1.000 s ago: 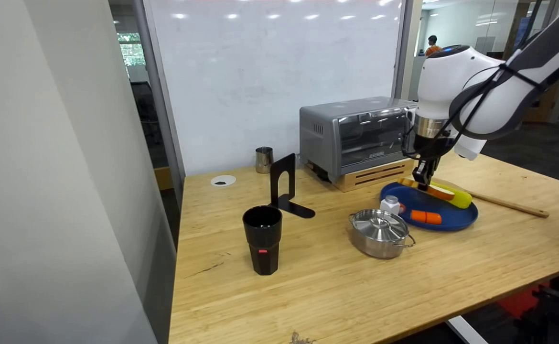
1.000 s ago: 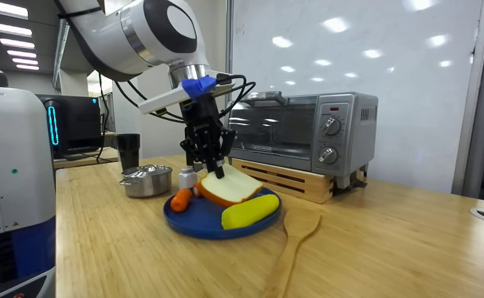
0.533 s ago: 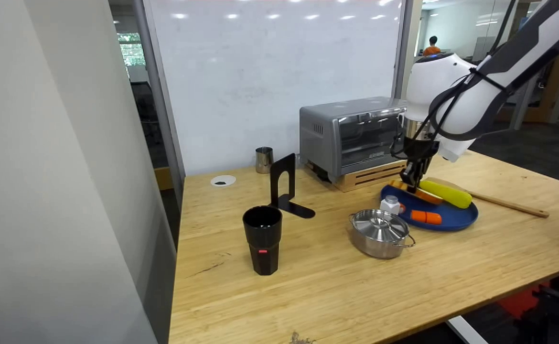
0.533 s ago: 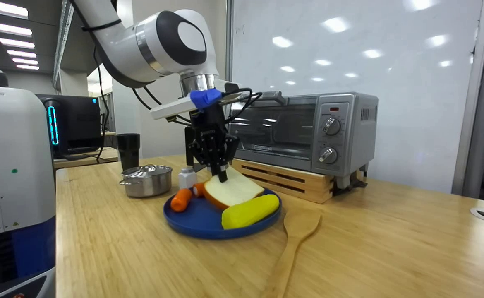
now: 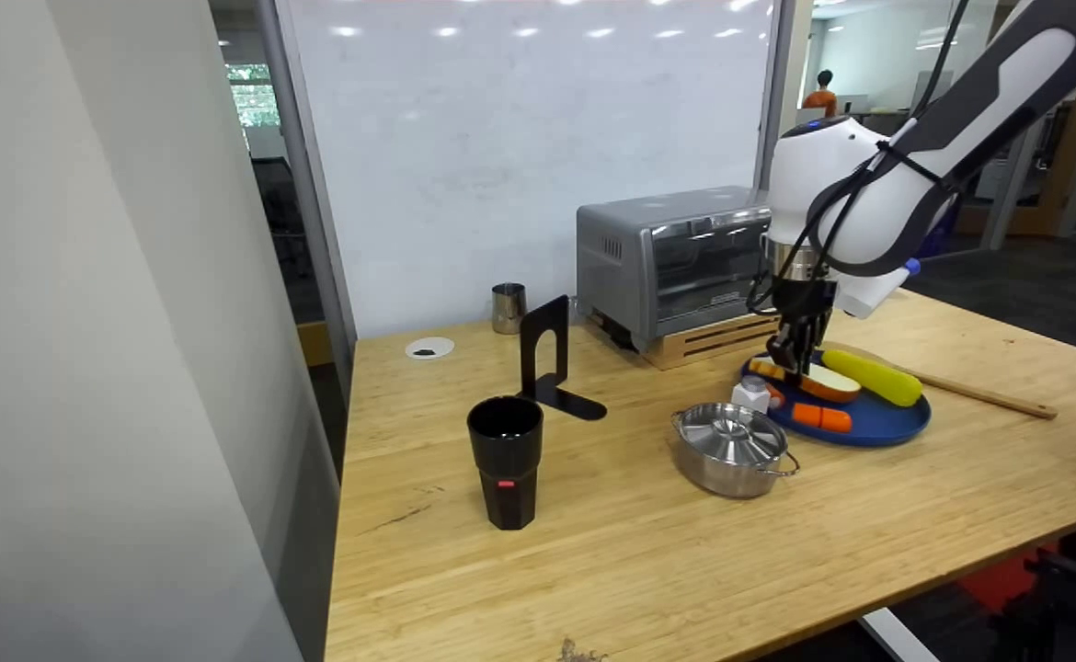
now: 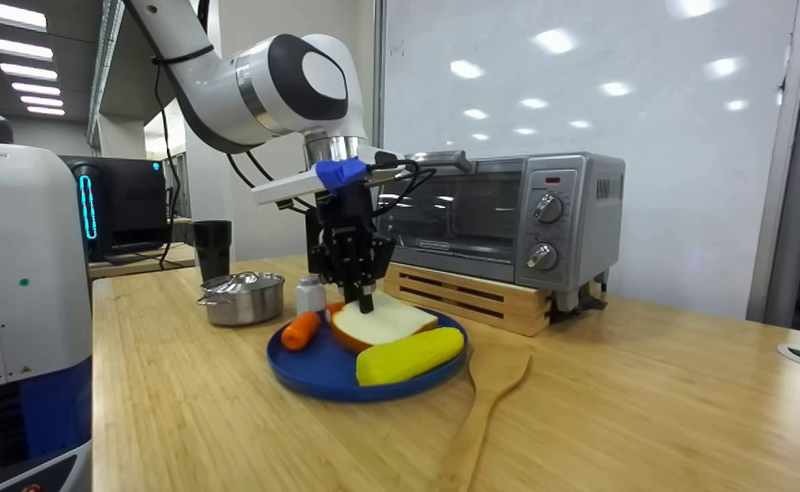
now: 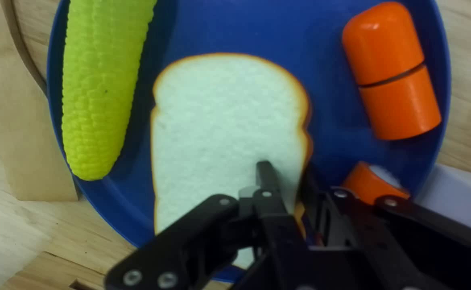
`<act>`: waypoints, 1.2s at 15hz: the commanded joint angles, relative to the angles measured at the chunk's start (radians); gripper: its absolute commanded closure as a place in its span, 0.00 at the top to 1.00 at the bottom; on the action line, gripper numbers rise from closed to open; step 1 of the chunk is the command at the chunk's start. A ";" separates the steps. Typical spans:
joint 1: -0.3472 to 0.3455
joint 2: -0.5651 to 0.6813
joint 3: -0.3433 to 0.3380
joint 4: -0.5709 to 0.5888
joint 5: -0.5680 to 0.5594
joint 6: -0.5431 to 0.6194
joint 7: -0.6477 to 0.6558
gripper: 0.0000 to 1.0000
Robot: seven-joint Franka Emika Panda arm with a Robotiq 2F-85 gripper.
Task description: Put the slice of bread on the plate
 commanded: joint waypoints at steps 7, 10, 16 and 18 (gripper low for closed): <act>0.034 -0.007 -0.019 0.037 -0.082 -0.153 0.066 0.94; 0.046 -0.034 -0.022 0.023 -0.151 -0.184 0.112 1.00; 0.059 -0.223 0.009 -0.090 -0.144 -0.323 0.123 1.00; 0.048 -0.306 0.013 -0.134 -0.120 -0.354 0.094 1.00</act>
